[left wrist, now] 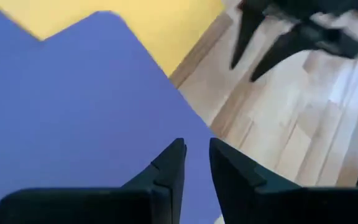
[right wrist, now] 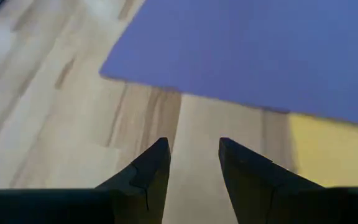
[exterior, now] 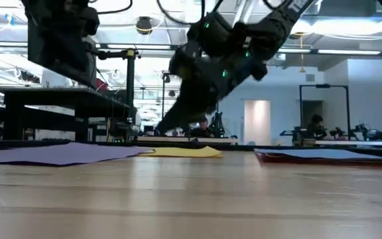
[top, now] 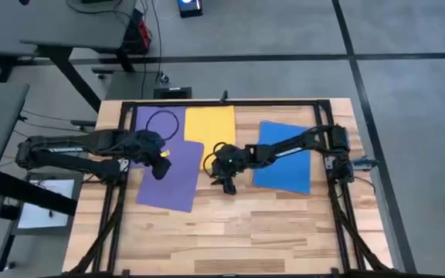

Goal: Organize paper
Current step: Stack the purple paper on top of the purple paper

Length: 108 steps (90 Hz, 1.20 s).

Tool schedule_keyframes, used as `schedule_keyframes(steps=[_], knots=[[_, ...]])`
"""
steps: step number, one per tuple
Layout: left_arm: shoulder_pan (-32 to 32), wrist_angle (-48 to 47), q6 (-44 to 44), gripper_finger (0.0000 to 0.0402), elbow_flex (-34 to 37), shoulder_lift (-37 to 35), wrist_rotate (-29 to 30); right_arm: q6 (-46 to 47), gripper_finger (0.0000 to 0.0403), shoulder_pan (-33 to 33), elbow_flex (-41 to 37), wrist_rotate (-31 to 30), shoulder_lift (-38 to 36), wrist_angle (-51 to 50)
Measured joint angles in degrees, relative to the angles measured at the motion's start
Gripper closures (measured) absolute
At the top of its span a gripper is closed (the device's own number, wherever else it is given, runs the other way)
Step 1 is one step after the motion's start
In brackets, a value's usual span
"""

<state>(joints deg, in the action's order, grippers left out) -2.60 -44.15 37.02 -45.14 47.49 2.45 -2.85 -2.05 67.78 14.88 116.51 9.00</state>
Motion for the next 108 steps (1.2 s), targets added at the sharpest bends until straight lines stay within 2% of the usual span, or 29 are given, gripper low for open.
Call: schedule_keyframes(steps=[9,31,53,65,82,92,100,108], knots=[[3.30,2.40,-1.16,0.0344,-0.03,-2.15,1.86,0.04,0.0271,1.37,2.03,-0.23,2.11,0.30],[8.08,0.73,-2.54,0.0344,0.32,-6.45,3.02,5.94,0.0271,3.84,6.88,-3.38,8.81,0.15],[12.17,7.02,-4.02,0.0344,0.30,-12.14,2.65,7.86,0.0271,4.72,13.81,-8.16,15.30,0.66],[12.62,3.58,-3.75,0.0344,0.30,-14.06,2.66,10.52,0.0271,3.24,18.43,-8.82,17.65,0.59],[12.62,0.63,-3.99,0.0344,0.30,-14.98,2.98,8.64,0.0271,-0.02,23.56,-11.28,17.89,-1.55],[12.62,-0.19,-3.58,0.0344,0.30,-14.89,2.98,10.13,0.0271,-1.41,26.57,-9.84,16.03,-4.03],[12.62,-0.23,-2.33,0.0344,0.30,-14.94,2.98,13.01,0.0271,-1.13,27.70,-5.89,14.46,-9.01],[12.62,-0.25,-1.06,0.0344,0.30,-14.94,2.98,13.38,0.0271,-0.18,27.55,-4.39,13.72,-14.62]])
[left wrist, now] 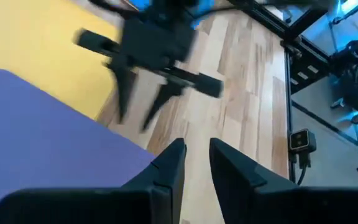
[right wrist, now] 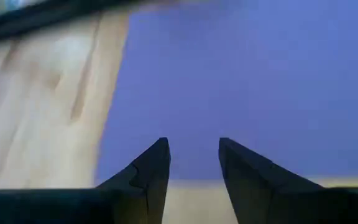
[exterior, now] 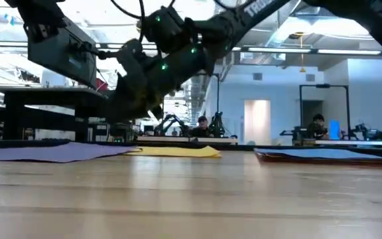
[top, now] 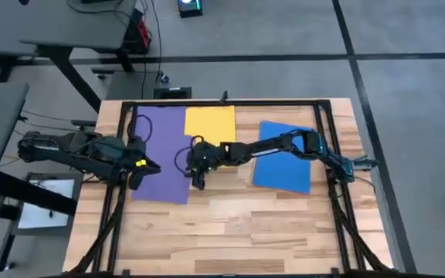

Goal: Organize paper
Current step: Stack the purple paper on top of the purple paper

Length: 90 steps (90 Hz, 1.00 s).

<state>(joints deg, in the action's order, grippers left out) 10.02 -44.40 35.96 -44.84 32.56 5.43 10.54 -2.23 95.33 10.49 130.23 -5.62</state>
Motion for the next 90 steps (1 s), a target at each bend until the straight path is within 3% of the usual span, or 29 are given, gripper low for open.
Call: schedule_keyframes(steps=[19,47,59,72,90], knots=[[-0.02,-2.54,1.80,0.0344,0.00,0.03,1.73,-4.82,0.0271,2.24,0.07,-1.21,2.69,-4.77],[-0.02,-4.35,6.16,0.0344,-0.02,0.07,4.13,-4.92,0.0271,-1.30,0.48,-2.13,8.12,9.76],[-0.02,-4.78,8.27,0.0344,-0.02,0.07,4.26,-3.55,0.0271,-3.11,0.52,-2.34,8.13,11.47],[-0.13,-4.72,8.50,0.0344,-0.02,0.59,4.35,2.80,0.0271,-3.73,1.01,-0.30,3.31,9.40],[-1.52,-2.76,3.14,0.0344,-0.02,6.43,4.63,0.25,0.0271,-3.58,1.62,1.23,-14.40,-1.26]])
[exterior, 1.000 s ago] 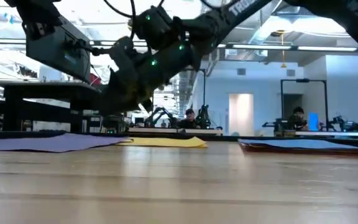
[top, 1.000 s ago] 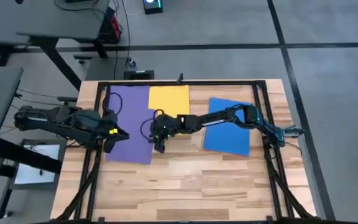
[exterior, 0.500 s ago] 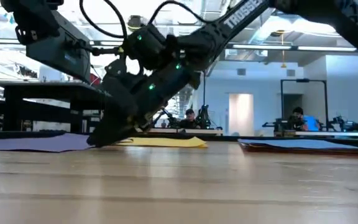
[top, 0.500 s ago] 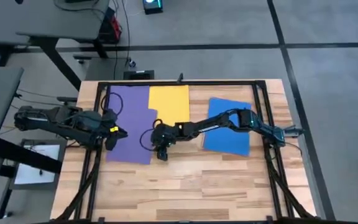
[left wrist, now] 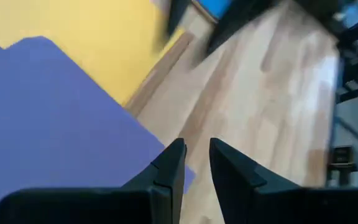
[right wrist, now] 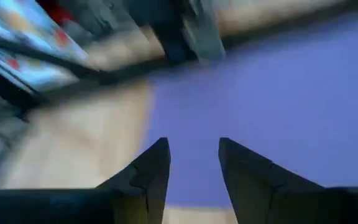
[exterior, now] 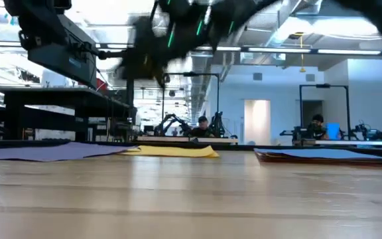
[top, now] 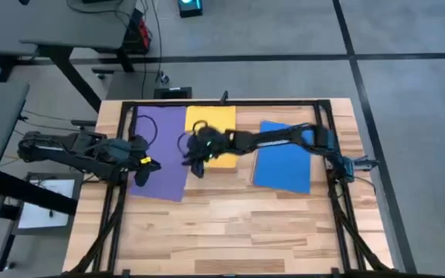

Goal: Organize paper
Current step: Stack the purple paper on top of the purple paper

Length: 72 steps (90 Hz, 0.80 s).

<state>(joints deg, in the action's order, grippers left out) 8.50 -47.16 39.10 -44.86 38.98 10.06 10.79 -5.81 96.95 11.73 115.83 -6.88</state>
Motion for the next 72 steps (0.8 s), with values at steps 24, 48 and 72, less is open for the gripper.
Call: schedule_keyframes(steps=[24,48,72], knots=[[-1.19,14.28,-9.18,0.0344,0.02,13.79,-12.74,-4.19,0.0271,-1.33,-0.16,-4.56,-20.35,-22.49],[-8.24,12.72,0.04,0.0344,0.06,23.17,-23.54,-10.36,0.0271,-4.84,-1.49,-5.76,-32.82,-40.54],[4.49,17.94,6.10,0.0344,0.07,32.57,-23.01,-14.04,0.0271,-8.21,-13.81,-5.84,-48.30,-39.26]])
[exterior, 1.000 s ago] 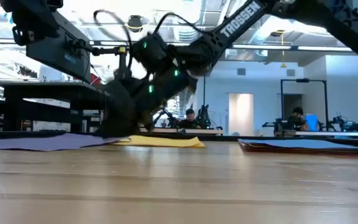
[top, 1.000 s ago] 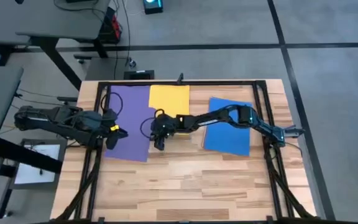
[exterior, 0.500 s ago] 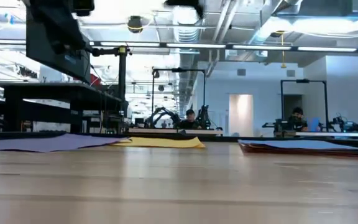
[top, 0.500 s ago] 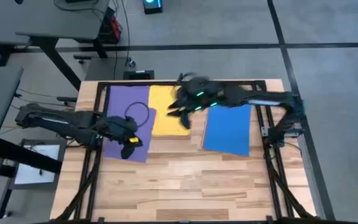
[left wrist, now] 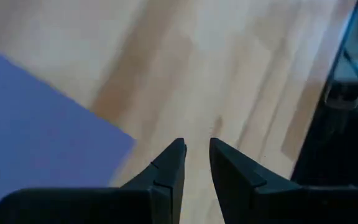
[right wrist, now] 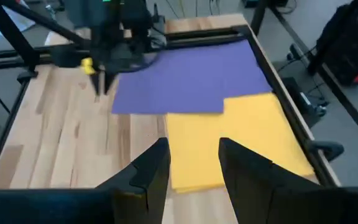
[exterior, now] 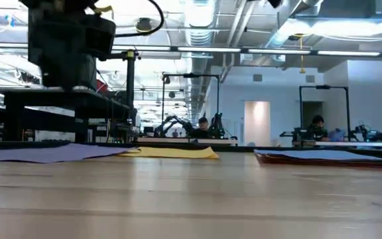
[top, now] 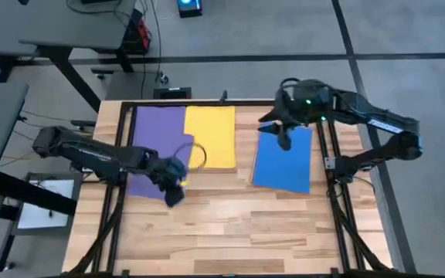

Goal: Organize paper
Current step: Stack the purple paper on top of the purple paper

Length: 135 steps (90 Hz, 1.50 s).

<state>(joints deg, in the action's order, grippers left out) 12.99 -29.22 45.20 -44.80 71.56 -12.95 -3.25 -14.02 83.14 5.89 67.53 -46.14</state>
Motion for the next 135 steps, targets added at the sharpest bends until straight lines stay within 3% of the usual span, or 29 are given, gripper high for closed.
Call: schedule_keyframes(steps=[17,36,63,99,135], knots=[[11.22,7.80,6.76,0.0344,-0.01,7.56,0.12,3.26,0.0271,0.37,-9.23,0.02,-9.09,2.13],[15.26,9.32,10.00,0.0344,-0.02,11.76,4.40,7.35,0.0271,1.21,-15.79,0.17,-14.17,5.92],[11.85,6.07,6.94,0.0344,-0.02,12.93,13.62,9.97,0.0271,0.02,-21.83,0.12,-14.87,10.36],[5.85,7.90,6.28,0.0362,5.18,12.88,8.78,9.28,0.0271,-0.36,-22.52,0.04,-14.78,12.98],[0.64,7.80,-0.36,0.0391,6.60,15.61,7.19,10.03,0.0271,-0.79,-22.52,0.07,-14.77,13.16]])
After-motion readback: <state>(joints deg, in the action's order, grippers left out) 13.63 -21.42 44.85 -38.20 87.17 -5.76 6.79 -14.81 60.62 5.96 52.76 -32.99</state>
